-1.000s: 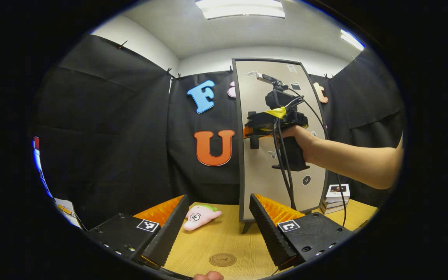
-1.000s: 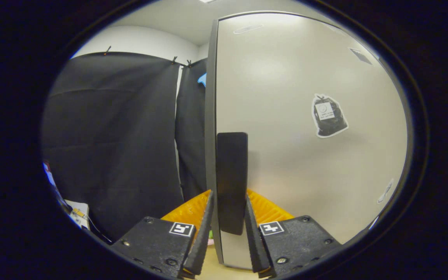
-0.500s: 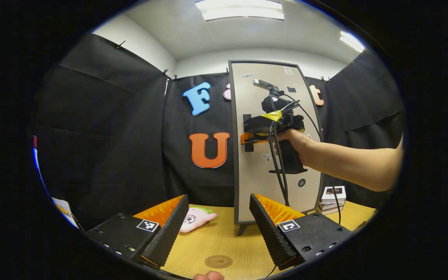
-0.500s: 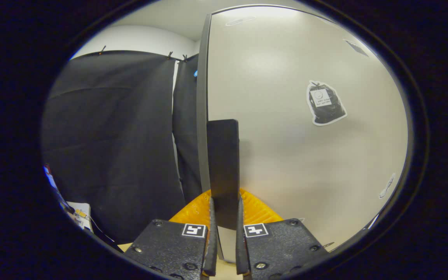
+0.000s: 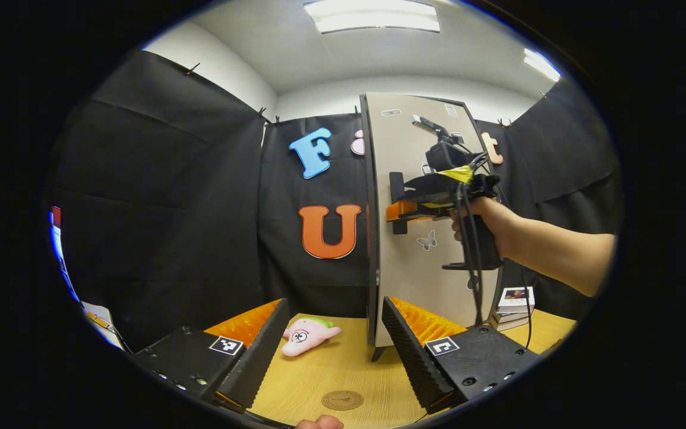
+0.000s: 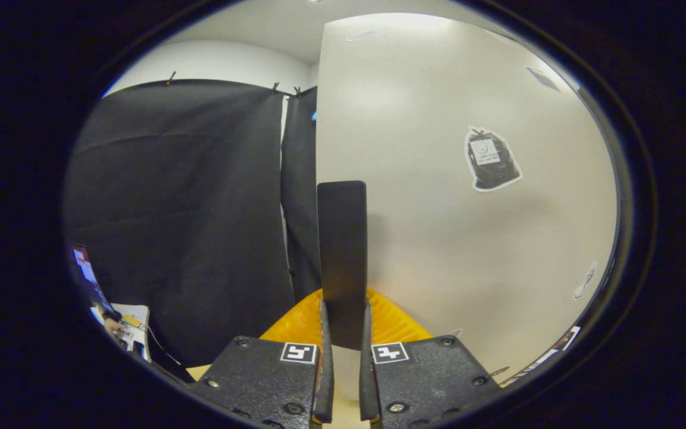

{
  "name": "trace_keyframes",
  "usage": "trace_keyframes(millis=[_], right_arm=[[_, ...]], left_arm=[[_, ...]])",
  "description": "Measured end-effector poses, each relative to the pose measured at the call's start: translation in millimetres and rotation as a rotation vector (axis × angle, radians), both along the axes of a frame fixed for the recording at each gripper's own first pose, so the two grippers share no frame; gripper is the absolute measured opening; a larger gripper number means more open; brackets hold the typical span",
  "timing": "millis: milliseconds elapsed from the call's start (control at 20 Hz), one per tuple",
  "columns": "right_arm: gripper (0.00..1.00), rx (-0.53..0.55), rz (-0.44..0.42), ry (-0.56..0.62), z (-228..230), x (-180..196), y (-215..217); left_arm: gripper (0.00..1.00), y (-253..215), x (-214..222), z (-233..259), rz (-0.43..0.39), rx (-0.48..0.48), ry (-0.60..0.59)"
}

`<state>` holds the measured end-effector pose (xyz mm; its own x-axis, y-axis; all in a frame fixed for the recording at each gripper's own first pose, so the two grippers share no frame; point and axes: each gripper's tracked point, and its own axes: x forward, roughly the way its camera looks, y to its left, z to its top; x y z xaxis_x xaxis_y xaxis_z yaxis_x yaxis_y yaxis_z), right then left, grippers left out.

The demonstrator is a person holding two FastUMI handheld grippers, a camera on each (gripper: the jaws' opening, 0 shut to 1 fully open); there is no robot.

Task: Open the cabinet door with the right hand, grasp the bottle in the cabinet with the left hand and place it on the coaster, then close the cabinet door with the right hand.

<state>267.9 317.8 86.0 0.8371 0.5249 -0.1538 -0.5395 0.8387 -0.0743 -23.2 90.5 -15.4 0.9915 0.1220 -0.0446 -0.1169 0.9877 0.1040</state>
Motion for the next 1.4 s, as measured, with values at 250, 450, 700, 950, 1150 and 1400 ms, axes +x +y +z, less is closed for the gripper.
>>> trace_keyframes(millis=[250, 450, 700, 950, 1150, 1400], right_arm=[[0.19, 0.012, 0.047, -0.004, -2, -3, -9], [0.18, 0.012, 0.07, -0.008, 0, -14, -17], [0.18, 0.014, 0.097, -0.013, 2, -30, -28], [0.18, 0.014, 0.116, -0.029, 3, -46, -45], [0.18, 0.028, 0.095, -0.046, 4, -52, -57], [0.17, -0.02, -0.002, -0.077, 5, -50, -73]], left_arm=[[0.95, -10, -1, 3, -0.021, -0.003, -0.002], [0.95, -14, 4, 0, -0.04, -0.002, -0.004], [0.95, -29, 5, -1, -0.063, -0.009, -0.003], [0.95, -47, 8, -5, -0.105, -0.009, 0.012], [0.95, -75, 10, -7, -0.167, -0.024, 0.014], [0.95, -105, 15, -8, -0.245, -0.042, 0.013]])
